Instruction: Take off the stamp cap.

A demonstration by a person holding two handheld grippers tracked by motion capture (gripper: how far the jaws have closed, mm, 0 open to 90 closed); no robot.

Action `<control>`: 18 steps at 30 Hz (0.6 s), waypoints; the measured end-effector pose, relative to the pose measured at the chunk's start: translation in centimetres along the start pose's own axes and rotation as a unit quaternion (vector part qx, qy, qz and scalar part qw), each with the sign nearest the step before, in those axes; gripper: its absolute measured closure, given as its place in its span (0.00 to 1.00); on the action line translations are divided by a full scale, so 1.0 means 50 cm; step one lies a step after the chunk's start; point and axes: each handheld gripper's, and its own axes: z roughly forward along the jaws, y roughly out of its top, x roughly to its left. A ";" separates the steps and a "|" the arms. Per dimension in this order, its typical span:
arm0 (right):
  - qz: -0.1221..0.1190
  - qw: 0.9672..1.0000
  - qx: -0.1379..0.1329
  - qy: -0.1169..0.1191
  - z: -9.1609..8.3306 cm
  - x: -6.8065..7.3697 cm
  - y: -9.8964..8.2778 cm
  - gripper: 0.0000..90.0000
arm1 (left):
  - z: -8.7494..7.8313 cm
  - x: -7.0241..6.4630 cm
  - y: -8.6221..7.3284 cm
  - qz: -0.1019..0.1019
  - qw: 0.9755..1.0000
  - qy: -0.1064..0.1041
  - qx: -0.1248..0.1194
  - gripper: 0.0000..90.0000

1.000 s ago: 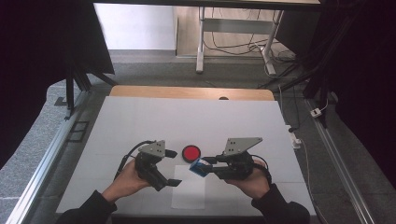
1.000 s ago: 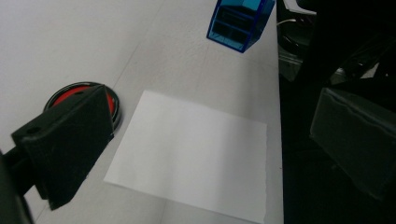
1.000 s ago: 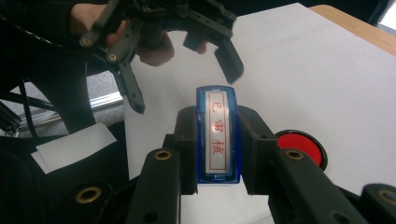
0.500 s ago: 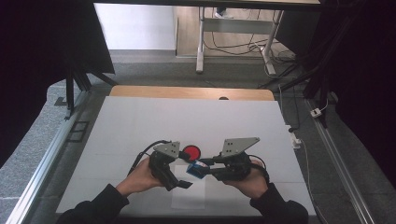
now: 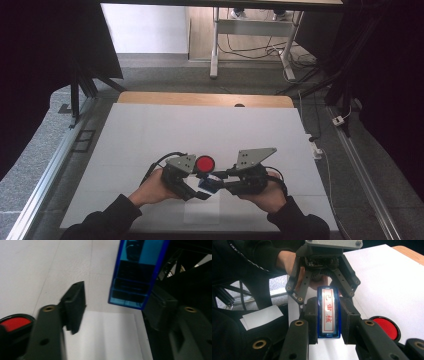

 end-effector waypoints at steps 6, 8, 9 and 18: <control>-0.001 1.000 0.000 0.006 0.002 0.001 0.000 0.79 | -0.003 0.000 -0.001 0.007 1.000 -0.018 -0.008 0.57; -0.002 1.000 0.000 0.007 0.002 0.001 0.000 0.79 | -0.003 -0.001 -0.002 0.011 1.000 -0.021 -0.009 0.60; -0.003 1.000 0.000 0.009 0.003 0.001 0.000 0.79 | -0.003 -0.001 -0.002 0.013 1.000 -0.023 -0.009 0.62; -0.006 1.000 0.002 0.011 0.003 0.003 0.001 0.79 | -0.006 0.000 -0.004 0.015 0.999 -0.039 -0.021 0.71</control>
